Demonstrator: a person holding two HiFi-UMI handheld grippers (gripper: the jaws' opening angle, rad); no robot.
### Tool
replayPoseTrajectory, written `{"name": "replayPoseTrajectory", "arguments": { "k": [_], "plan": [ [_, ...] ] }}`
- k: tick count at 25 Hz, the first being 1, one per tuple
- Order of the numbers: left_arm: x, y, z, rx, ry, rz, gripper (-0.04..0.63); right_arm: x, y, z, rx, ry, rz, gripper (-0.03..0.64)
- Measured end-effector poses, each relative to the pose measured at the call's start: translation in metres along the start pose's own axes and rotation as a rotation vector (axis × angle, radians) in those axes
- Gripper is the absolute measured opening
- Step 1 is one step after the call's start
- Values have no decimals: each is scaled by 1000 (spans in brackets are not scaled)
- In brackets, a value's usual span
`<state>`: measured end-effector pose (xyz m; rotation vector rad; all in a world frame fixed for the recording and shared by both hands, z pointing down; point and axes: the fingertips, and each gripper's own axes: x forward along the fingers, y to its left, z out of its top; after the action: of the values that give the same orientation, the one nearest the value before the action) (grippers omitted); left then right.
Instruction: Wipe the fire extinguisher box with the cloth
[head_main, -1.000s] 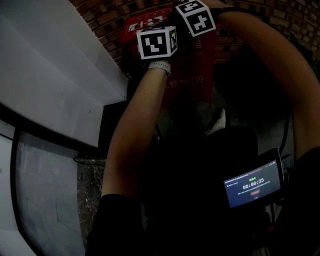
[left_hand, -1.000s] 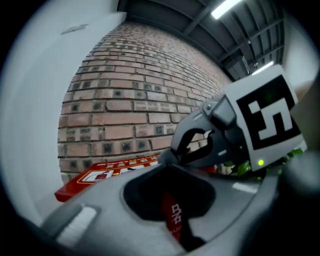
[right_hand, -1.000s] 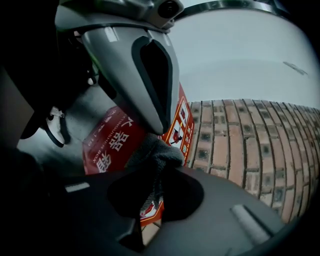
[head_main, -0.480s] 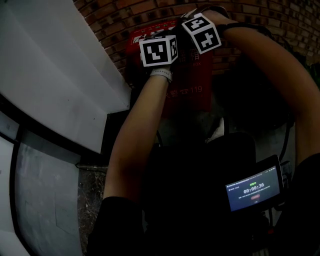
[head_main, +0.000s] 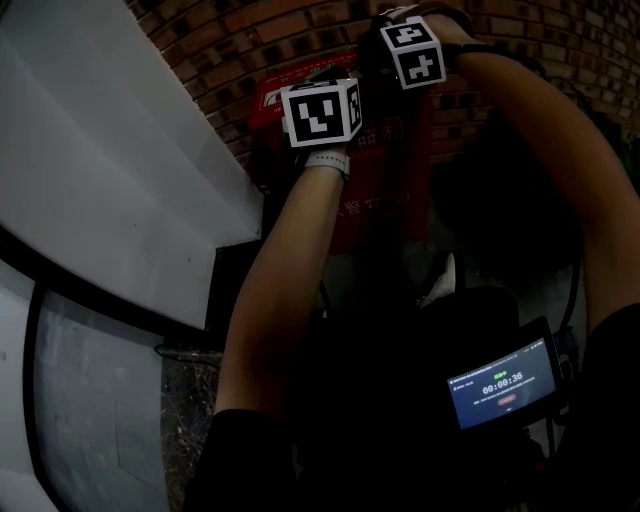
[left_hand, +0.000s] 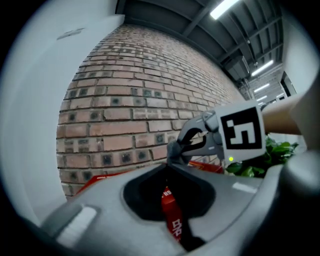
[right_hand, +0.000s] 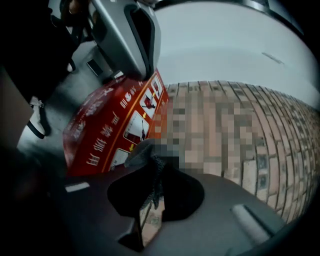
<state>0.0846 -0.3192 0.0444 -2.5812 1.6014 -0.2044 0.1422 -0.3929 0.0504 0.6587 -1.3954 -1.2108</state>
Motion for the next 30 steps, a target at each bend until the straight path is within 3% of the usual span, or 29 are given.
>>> {"name": "replayPoseTrajectory", "arguments": {
  "k": [14, 19, 30],
  "plan": [
    [34, -19, -13, -31, 1, -109, 3, 109, 5, -36, 20, 32, 40, 32],
    [35, -22, -16, -30, -3, -115, 3, 107, 4, -38, 75, 36, 49, 31],
    [18, -12, -18, -3, 5, -65, 3, 65, 26, -16, 44, 6, 104, 31]
  ]
}}
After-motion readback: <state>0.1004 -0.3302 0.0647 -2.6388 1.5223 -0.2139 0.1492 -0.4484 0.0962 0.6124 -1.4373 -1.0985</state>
